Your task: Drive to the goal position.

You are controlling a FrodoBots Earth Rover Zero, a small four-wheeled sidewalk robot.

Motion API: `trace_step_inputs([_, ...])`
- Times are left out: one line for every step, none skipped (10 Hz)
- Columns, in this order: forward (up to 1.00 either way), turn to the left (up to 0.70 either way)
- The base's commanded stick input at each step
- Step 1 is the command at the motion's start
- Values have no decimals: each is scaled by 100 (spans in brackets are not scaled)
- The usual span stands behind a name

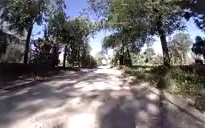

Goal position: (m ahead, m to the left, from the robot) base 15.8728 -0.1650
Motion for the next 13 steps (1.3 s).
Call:
trace_step_inputs([100, 3])
trace_step_inputs([100, 3])
trace_step_inputs([100, 3])
trace_step_inputs([100, 27])
trace_step_inputs([100, 43])
trace_step_inputs([100, 26])
trace_step_inputs([100, 3])
trace_step_inputs([100, 3])
trace_step_inputs([100, 3])
trace_step_inputs([100, 3])
trace_step_inputs([100, 3])
trace_step_inputs([100, 3])
trace_step_inputs([100, 3])
